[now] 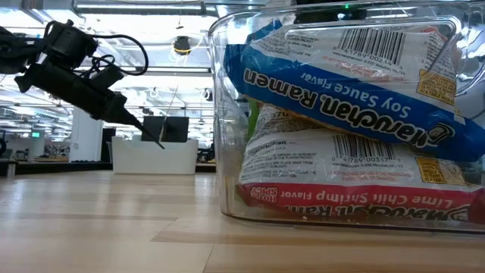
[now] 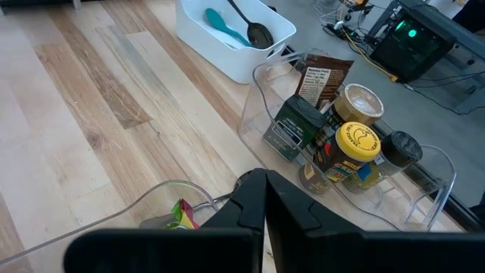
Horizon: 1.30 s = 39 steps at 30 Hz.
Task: Pick & Place Food Item
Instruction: Put the bottom black spoon into the white bin, then put the orange noodle pack into the bottom transparent bin
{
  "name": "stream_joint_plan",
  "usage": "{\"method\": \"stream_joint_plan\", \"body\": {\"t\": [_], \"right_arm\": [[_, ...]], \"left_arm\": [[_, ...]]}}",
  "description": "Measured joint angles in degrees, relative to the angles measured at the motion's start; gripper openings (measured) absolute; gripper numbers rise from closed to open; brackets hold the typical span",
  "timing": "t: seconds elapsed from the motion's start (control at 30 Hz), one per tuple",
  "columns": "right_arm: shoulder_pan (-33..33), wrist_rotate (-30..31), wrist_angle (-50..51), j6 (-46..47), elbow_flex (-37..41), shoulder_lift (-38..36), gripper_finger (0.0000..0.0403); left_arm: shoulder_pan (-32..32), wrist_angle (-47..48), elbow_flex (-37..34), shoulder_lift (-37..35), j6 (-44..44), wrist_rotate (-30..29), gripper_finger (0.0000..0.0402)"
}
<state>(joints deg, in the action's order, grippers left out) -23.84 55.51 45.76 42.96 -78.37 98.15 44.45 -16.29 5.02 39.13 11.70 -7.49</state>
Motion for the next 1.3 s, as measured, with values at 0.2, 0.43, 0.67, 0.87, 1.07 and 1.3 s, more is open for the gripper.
{"method": "stream_joint_plan", "body": {"t": [0.2, 0.43, 0.67, 0.87, 1.07, 1.3], "right_arm": [[0.00, 0.00, -0.01, 0.00, 0.00, 0.00, 0.0004], [-0.01, 0.00, -0.05, 0.00, 0.00, 0.00, 0.0004], [0.01, 0.00, -0.14, 0.00, 0.00, -0.01, 0.0004], [0.01, 0.02, -0.16, 0.00, 0.00, 0.00, 0.0004], [0.36, 0.00, -0.18, 0.00, 0.00, 0.00, 0.0004], [0.96, -0.02, -1.02, 0.09, 0.02, 0.00, 0.0004]], "left_arm": [[0.00, -0.05, 0.00, -0.01, 0.02, -1.16, 0.0059], [0.00, -0.10, 0.00, -0.02, -0.10, -3.10, 0.0083], [0.00, -0.50, 0.00, -0.02, -0.36, -3.13, 0.0094], [-0.08, -4.98, -0.02, -0.15, -7.28, -3.13, 0.0095], [-1.44, -13.17, -0.04, -0.15, -16.17, -0.33, 0.0092], [-4.29, -25.85, -0.03, -0.15, -27.14, 10.75, 0.0071]]}}
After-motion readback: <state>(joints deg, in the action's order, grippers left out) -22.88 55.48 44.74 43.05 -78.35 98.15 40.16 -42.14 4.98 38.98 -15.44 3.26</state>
